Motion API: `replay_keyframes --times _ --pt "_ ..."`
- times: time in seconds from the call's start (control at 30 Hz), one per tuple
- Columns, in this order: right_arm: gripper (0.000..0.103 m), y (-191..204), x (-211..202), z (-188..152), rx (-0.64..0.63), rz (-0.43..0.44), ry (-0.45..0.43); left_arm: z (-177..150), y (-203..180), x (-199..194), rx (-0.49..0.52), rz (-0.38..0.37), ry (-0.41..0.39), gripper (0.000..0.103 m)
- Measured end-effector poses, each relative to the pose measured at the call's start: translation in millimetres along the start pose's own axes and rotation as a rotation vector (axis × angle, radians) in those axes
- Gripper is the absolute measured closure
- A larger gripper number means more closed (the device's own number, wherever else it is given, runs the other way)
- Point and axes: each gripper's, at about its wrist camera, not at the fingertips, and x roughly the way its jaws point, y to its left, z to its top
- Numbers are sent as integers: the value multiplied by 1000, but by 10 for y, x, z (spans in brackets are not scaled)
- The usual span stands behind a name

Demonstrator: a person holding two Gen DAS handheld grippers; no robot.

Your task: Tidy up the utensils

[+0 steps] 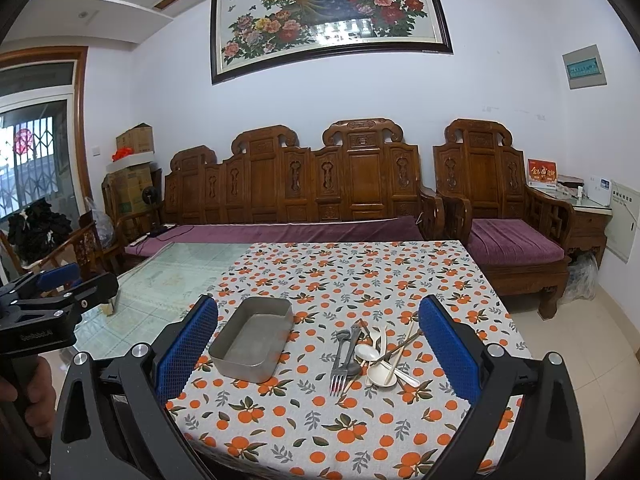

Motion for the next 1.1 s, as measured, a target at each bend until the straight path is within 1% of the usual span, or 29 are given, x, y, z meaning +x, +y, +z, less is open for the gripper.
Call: replay_keyframes --times 1.1 --pt "3 37 -33 17 -3 -1 -3 21 -32 -32 4 -4 -5 6"
